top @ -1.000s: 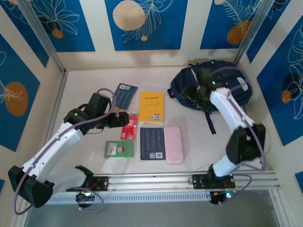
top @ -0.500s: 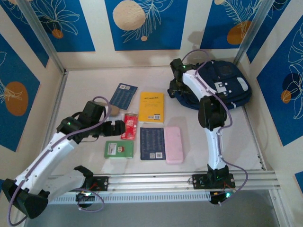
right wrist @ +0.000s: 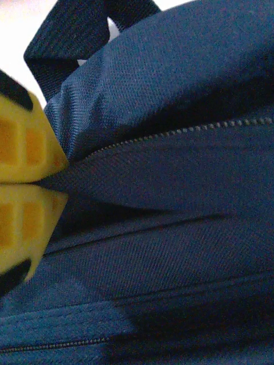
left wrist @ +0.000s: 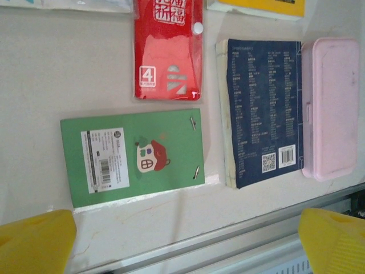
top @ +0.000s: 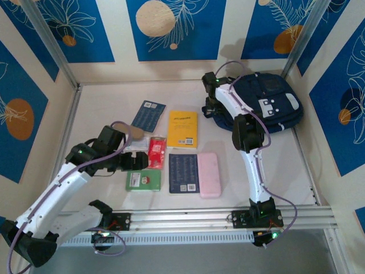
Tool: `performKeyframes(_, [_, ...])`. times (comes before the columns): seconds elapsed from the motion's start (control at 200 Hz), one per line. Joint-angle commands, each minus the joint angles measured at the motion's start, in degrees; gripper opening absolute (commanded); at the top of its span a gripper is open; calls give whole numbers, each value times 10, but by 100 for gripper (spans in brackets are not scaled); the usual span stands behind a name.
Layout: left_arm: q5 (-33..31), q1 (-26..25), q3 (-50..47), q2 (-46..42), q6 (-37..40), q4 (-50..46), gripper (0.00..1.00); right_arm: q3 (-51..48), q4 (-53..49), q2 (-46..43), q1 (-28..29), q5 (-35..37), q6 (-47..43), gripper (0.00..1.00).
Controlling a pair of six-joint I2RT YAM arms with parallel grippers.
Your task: Pack books, pencil case, and school supplies into a backpack
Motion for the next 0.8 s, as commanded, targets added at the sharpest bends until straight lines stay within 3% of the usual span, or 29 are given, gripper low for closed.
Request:
performKeyframes(0.0, [-11, -5, 26, -19, 6, -41, 100, -13, 1, -23, 5, -5, -13, 0])
performKeyframes(0.3, [-39, -5, 71, -21, 8, -65, 100, -145, 63, -207, 23, 22, -15, 0])
performKeyframes(0.515, [-49, -5, 94, -32, 12, -67, 100, -283, 94, -354, 39, 0, -1, 0])
performKeyframes(0.795, [-23, -5, 105, -14, -27, -72, 95, -422, 42, -532, 116, -21, 18, 0])
